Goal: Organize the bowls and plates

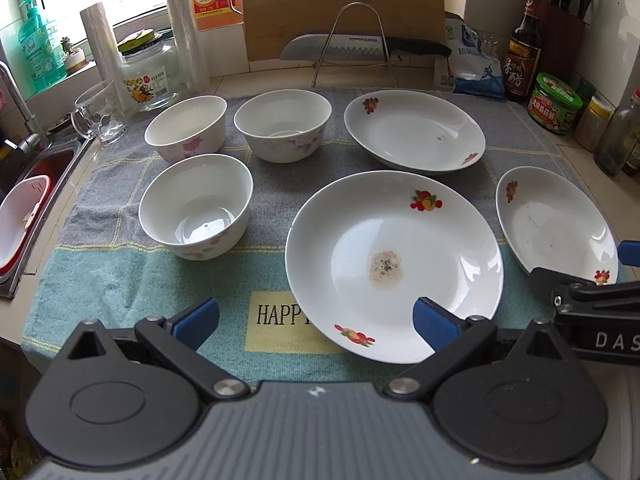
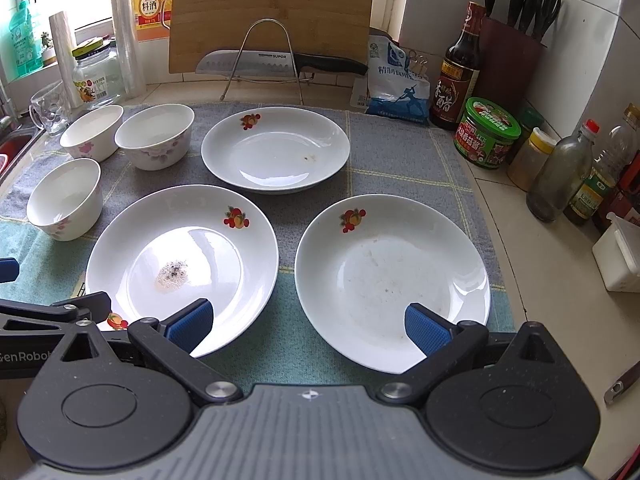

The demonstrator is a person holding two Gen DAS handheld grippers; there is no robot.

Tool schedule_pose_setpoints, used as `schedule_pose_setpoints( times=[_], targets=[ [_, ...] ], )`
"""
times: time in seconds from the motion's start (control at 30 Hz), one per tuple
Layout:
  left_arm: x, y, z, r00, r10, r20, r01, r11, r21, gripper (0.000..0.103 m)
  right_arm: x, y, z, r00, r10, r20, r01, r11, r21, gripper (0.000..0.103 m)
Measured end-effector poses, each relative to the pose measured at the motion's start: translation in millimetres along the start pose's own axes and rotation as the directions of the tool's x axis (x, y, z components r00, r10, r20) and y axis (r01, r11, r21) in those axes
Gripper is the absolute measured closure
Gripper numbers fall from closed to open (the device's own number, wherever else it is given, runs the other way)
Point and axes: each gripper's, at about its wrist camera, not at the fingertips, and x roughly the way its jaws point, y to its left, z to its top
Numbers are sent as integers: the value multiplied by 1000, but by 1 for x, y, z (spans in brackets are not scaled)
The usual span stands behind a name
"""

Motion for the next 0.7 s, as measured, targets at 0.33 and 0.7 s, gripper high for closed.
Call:
schedule_pose_setpoints(
  times=[0.33, 0.7],
  targets=[
    [3, 6, 3, 999, -26, 26, 25, 999, 21, 1, -3, 6, 0, 1000, -20, 21, 20, 1000, 8, 0],
    [5, 16, 15, 989, -127, 76, 120, 989, 83, 1, -14, 12, 1, 995, -27, 91, 25, 999, 23, 0]
  ],
)
